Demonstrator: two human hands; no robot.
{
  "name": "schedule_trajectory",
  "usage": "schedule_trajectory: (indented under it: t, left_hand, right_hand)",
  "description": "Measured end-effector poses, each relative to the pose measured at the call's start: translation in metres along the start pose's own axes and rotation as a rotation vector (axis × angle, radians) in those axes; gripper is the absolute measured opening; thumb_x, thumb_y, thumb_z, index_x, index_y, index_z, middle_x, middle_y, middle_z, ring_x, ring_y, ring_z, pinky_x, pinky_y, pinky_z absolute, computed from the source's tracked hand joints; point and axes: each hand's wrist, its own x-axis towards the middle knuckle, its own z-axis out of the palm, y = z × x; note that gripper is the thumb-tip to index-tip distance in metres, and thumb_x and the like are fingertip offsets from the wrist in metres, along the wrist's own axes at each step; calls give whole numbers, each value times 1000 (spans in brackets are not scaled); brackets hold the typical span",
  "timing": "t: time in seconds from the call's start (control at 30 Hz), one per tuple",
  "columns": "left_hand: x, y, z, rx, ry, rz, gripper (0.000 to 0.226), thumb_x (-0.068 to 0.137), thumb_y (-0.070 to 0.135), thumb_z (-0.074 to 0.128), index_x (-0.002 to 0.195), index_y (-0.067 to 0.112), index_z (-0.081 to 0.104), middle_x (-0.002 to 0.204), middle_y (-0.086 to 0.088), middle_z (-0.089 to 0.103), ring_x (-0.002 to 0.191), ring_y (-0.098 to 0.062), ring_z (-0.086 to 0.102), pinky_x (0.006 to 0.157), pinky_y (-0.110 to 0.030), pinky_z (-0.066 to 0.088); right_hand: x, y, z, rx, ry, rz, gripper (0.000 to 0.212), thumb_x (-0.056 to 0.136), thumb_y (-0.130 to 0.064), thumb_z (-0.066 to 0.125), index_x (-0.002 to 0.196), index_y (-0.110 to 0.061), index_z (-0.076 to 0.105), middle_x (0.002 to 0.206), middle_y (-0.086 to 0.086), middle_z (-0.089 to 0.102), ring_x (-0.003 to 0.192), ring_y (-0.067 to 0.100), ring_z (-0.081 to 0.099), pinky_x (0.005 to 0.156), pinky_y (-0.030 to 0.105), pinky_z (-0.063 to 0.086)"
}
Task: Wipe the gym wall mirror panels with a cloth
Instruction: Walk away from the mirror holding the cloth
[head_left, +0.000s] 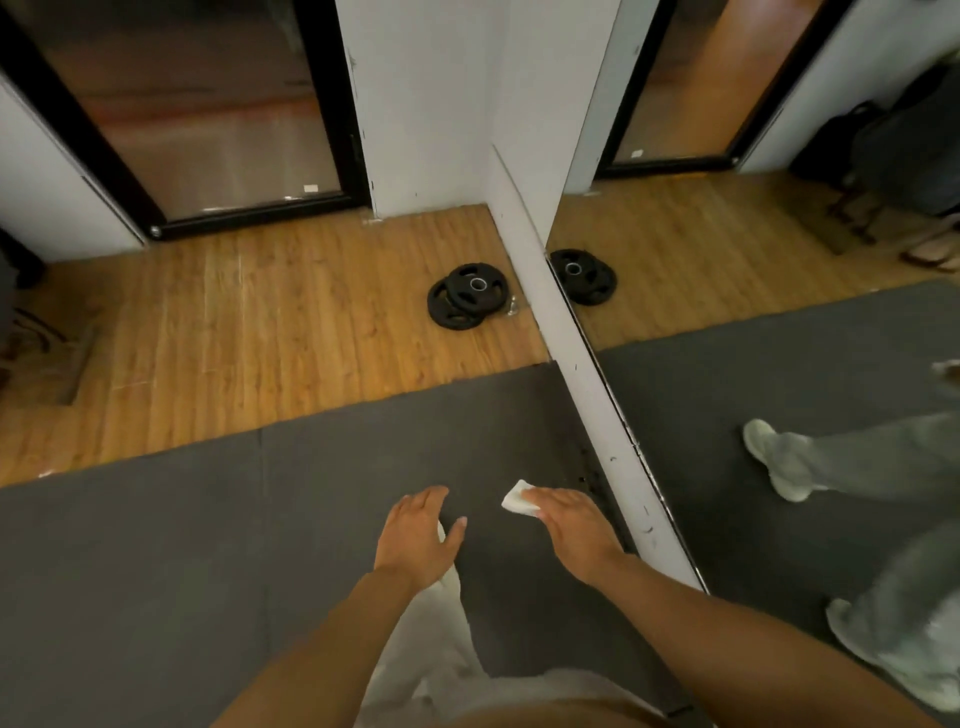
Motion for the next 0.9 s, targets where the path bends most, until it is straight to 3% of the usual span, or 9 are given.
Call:
schedule_trajectory:
  t: [0.17, 0.3, 0.37, 0.43, 0.47, 0.57, 0.67, 0.8, 0.9]
  left_hand:
    - [113, -6, -82, 42, 0, 89, 58, 102, 46, 42, 152, 18, 33, 156, -2, 37, 144, -19, 31, 120, -27, 11]
    - [187, 1, -134, 29, 3, 123, 58, 103, 45, 42, 152, 17, 32, 156, -2, 36, 145, -19, 29, 120, -28, 9]
    - [225, 4, -155, 25, 0, 129, 59, 103, 46, 41, 153, 16, 30, 157, -3, 34, 146, -19, 27, 120, -27, 9]
    - [261, 4, -168, 19, -10, 115, 60, 103, 47, 41, 153, 16, 29, 158, -4, 33, 146, -20, 27, 119, -28, 11]
    - [284, 5, -175, 19, -6, 108, 60, 103, 47, 41, 153, 17, 29, 158, -4, 33, 146, -21, 27, 119, -29, 13]
    - [339, 5, -191, 20, -14, 99, 63, 101, 53, 37, 151, 16, 33, 155, -4, 37, 144, -25, 30, 117, -31, 19]
    - [403, 16, -213, -40, 47, 107, 84, 84, 67, 22, 141, 11, 49, 142, -8, 52, 133, -31, 44, 111, -34, 31]
    - [488, 38, -252, 1, 244, 232, 59, 90, 48, 42, 122, 4, 64, 118, -14, 68, 105, -35, 66, 91, -41, 52]
    - [548, 56, -283, -21, 266, 273, 54, 91, 42, 47, 122, 1, 64, 119, -16, 68, 107, -34, 65, 96, -43, 48]
  right_hand:
    - [111, -24, -68, 76, 186, 5, 43, 93, 1, 60, 135, -9, 59, 131, 13, 63, 120, 34, 59, 108, 39, 41]
    - [180, -41, -105, 126, 240, 26, 42, 90, 0, 65, 131, -10, 62, 125, 12, 67, 116, 32, 62, 105, 44, 47]
    - [218, -46, -120, 142, 148, 8, 39, 97, -15, 61, 136, -12, 57, 130, 10, 63, 120, 30, 60, 107, 46, 46]
    - [255, -51, -137, 94, -28, 64, 57, 99, -49, 41, 143, -15, 47, 142, 5, 52, 132, 23, 49, 116, 38, 34]
    - [283, -46, -143, 62, -66, 58, 57, 99, -52, 38, 143, -16, 46, 142, 4, 50, 132, 20, 47, 117, 34, 32]
    - [348, -30, -155, 181, -17, 62, 50, 101, -46, 34, 140, -19, 50, 140, 3, 53, 130, 18, 49, 112, 27, 31]
    - [418, 0, -178, 251, 72, -12, 42, 105, -33, 34, 143, -22, 50, 144, -1, 52, 136, 17, 45, 115, 21, 23]
    - [519, 27, -233, 252, 91, -115, 42, 104, -15, 48, 145, -19, 47, 148, 2, 49, 137, 20, 44, 116, 28, 30]
    - [585, 41, -272, 207, 246, -174, 40, 98, -5, 55, 138, -10, 55, 134, 12, 60, 124, 29, 55, 106, 41, 45]
